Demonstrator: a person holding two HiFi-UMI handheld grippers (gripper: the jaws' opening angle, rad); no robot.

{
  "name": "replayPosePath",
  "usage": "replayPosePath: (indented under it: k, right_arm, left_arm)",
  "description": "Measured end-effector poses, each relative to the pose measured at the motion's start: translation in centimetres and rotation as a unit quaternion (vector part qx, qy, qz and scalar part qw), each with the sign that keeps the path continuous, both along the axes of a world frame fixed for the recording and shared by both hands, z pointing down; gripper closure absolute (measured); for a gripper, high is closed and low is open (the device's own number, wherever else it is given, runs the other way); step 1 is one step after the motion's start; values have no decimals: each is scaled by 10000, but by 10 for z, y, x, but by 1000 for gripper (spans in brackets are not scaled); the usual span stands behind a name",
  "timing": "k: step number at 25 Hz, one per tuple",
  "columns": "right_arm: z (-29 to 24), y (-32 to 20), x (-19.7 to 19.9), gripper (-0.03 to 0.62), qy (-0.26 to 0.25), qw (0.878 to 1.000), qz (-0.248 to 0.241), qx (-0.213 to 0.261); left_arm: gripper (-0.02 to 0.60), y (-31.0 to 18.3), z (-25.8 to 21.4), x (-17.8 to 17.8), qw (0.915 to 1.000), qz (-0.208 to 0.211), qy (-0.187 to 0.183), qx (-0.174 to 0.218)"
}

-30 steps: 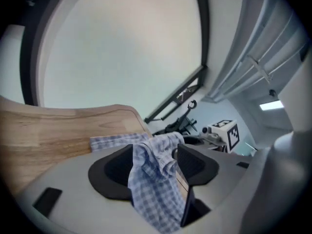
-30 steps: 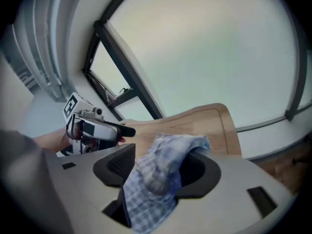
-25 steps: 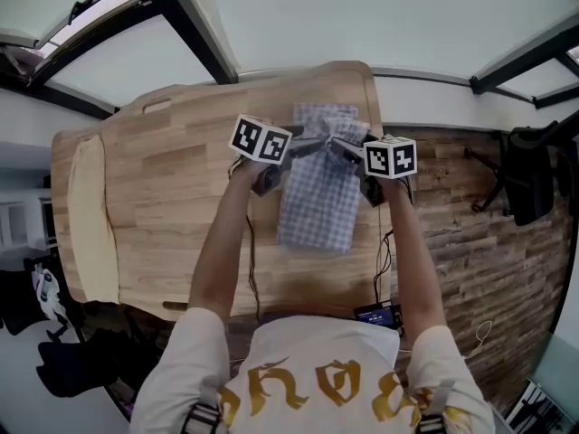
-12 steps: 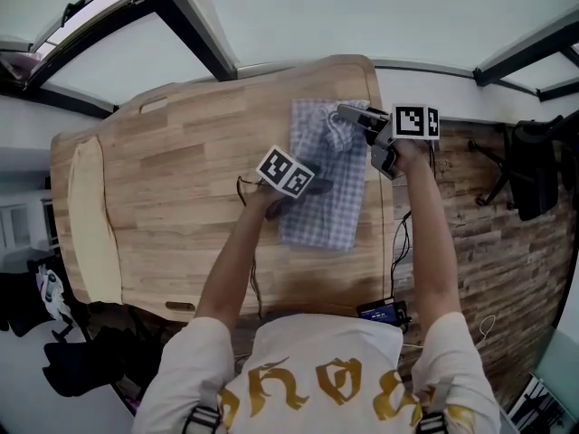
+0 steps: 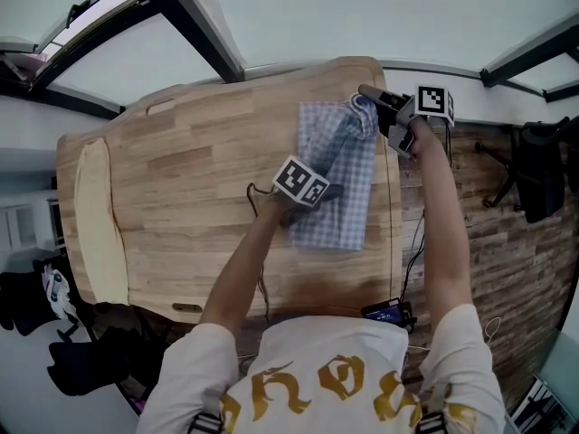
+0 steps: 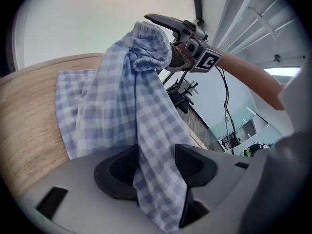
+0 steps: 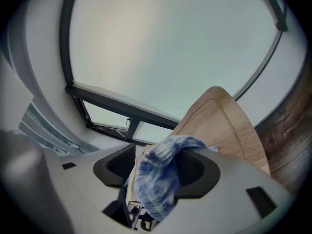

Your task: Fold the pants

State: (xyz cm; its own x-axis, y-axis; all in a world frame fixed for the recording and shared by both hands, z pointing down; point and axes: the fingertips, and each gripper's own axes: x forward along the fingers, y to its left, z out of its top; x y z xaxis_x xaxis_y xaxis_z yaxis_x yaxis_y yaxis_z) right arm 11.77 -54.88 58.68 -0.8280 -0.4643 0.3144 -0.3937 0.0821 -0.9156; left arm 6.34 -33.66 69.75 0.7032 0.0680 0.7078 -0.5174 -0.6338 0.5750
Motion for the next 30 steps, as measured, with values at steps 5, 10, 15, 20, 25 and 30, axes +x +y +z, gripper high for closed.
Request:
replayPosePath:
  k: [5,10,15,20,25,30]
  right_arm:
    - [46,31,20,349,2258,9648,-1343,112]
    - [12,41,14,313,1563,9820,-945,491]
    - [6,43,10,352,550,9979,-244,232]
    - [1,41,4,355,322,9992,-102,230]
    - [12,56,13,359,747,9960,-356,343]
    - [11,56,32,366,814,9958,-130,391]
  left_arm:
    - [322,-1,-2,1,9995,-51,164,-278]
    - [342,-39,-46,0,9956,-640,497,475]
    - [330,-63,-58,42,9880,48,28,1543]
    - [318,-80,-40,80,9870,-281,-137,1576]
    - [522,-102,-41,82,9904,-1036,175,895]
    - [526,-116,-52,65,9928,-1005,244,609]
